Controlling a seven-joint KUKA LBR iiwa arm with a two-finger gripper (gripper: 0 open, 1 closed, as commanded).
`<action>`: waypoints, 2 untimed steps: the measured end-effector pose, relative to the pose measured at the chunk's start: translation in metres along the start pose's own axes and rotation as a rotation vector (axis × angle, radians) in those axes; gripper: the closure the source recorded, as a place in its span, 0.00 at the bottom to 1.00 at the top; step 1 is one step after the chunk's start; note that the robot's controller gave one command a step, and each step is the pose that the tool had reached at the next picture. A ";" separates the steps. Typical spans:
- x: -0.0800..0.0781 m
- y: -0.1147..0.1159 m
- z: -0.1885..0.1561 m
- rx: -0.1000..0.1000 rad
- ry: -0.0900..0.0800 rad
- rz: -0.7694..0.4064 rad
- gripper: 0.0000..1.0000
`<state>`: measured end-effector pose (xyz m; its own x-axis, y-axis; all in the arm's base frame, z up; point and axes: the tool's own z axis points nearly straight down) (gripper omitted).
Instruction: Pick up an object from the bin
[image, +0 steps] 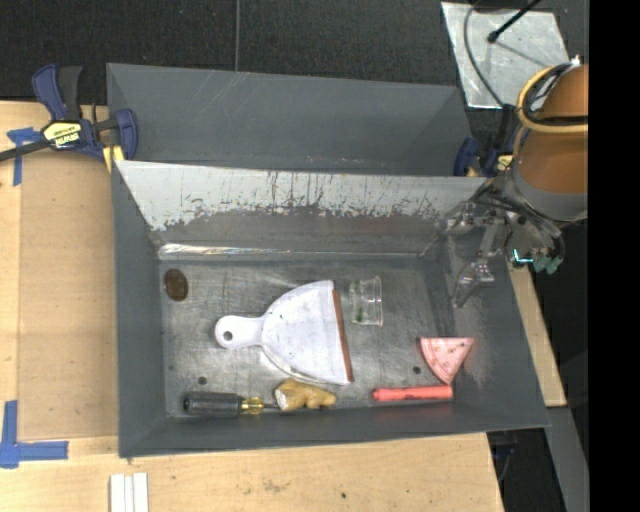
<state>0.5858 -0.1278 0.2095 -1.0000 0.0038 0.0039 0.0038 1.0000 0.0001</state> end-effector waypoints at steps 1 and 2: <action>-0.001 0.001 -0.004 0.001 -0.006 -0.003 0.00; 0.017 -0.011 0.052 0.002 -0.011 -0.103 0.00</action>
Offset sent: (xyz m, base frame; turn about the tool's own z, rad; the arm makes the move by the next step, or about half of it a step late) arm -0.0472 -0.0282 -0.1395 -0.2479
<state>0.5689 -0.1388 0.1575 -0.9951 -0.0987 -0.0069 -0.0987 0.9951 -0.0024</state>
